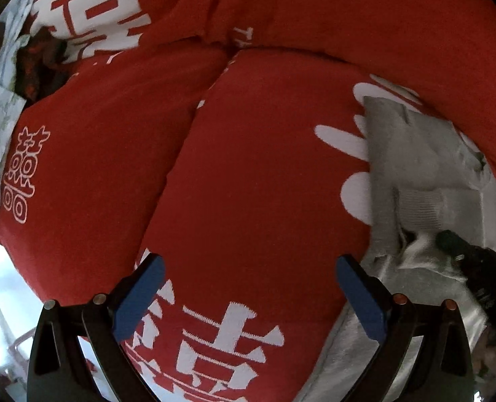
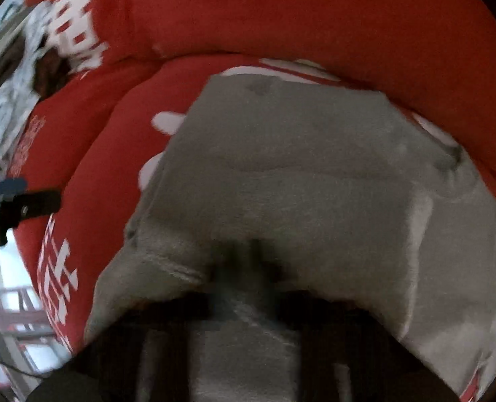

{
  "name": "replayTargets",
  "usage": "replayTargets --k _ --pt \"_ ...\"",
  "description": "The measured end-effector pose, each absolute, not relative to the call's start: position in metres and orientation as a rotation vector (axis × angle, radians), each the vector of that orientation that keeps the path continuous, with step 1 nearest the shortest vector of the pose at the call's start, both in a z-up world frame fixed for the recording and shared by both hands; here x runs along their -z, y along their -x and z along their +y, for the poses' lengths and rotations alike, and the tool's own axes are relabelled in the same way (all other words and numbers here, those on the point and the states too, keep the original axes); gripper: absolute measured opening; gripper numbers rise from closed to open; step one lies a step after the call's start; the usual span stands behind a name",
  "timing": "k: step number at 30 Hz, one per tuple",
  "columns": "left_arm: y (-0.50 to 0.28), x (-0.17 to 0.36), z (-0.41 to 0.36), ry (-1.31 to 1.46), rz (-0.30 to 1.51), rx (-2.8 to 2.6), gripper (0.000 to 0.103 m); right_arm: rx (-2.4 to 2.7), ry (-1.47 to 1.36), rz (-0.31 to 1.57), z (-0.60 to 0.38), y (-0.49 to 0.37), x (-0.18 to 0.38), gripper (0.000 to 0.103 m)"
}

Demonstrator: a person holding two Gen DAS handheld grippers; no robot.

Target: Fold small clothes

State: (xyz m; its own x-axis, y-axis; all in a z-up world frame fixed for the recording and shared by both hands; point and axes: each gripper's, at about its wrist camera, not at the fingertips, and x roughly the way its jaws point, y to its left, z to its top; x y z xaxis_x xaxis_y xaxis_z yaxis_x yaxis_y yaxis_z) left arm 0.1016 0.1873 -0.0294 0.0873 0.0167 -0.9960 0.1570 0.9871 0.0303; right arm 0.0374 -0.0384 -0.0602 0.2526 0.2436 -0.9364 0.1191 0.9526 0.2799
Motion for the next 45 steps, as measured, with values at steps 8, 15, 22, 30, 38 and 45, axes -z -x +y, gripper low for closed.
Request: replayTargets --k 8,15,22,30,38,45 --pt "-0.101 0.028 0.155 -0.177 1.464 0.183 0.102 0.158 -0.783 1.097 -0.16 0.015 0.029 0.003" --pt "-0.1 0.033 0.128 -0.201 1.455 0.256 0.102 0.429 -1.072 1.034 -0.263 0.092 0.054 0.008" --pt "-0.103 0.039 0.127 -0.192 1.46 0.231 0.102 0.297 -0.803 1.112 -0.219 0.076 0.022 0.01" --pt "-0.113 0.033 0.128 -0.159 1.427 0.273 0.102 0.499 -1.052 1.127 -0.229 0.105 0.055 0.015" --pt "-0.176 0.067 0.058 -0.159 1.447 0.482 0.102 0.475 -1.282 1.011 -0.264 0.145 0.072 0.064" --pt "-0.21 0.095 0.044 -0.05 1.546 0.434 0.032 0.405 -1.329 0.996 -0.262 0.114 0.084 0.062"
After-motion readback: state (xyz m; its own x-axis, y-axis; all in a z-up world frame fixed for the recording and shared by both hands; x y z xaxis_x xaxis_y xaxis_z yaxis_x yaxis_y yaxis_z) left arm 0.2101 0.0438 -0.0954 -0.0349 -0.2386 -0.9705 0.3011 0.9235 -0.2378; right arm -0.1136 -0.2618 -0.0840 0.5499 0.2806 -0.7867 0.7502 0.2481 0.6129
